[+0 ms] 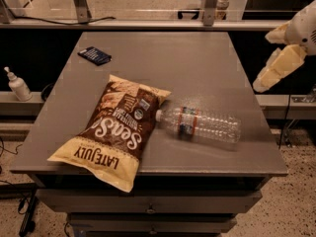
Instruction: Move water bottle near brown chip bag
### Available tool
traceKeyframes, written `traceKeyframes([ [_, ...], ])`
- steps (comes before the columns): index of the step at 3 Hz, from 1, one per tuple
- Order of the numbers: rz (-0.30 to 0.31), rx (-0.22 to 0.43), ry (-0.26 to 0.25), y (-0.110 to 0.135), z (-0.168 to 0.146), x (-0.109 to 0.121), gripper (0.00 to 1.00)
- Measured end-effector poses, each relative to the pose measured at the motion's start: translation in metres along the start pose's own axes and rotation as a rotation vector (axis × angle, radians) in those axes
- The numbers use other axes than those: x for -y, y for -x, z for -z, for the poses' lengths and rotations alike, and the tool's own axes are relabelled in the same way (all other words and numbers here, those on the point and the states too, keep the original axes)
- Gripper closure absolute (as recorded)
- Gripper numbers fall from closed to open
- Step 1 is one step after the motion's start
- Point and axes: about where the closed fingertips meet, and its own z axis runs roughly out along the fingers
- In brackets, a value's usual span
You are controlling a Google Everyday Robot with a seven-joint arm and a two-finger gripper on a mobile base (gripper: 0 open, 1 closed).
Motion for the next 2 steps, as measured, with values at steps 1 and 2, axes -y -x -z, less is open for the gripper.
traceKeyframes([
  [1, -0.006, 0.129, -0.061, 0.0022, 0.0324, 0.0319, 0.00],
  [2, 0.003, 0.162, -0.076, 0.0120, 0.0424, 0.0362, 0.00],
])
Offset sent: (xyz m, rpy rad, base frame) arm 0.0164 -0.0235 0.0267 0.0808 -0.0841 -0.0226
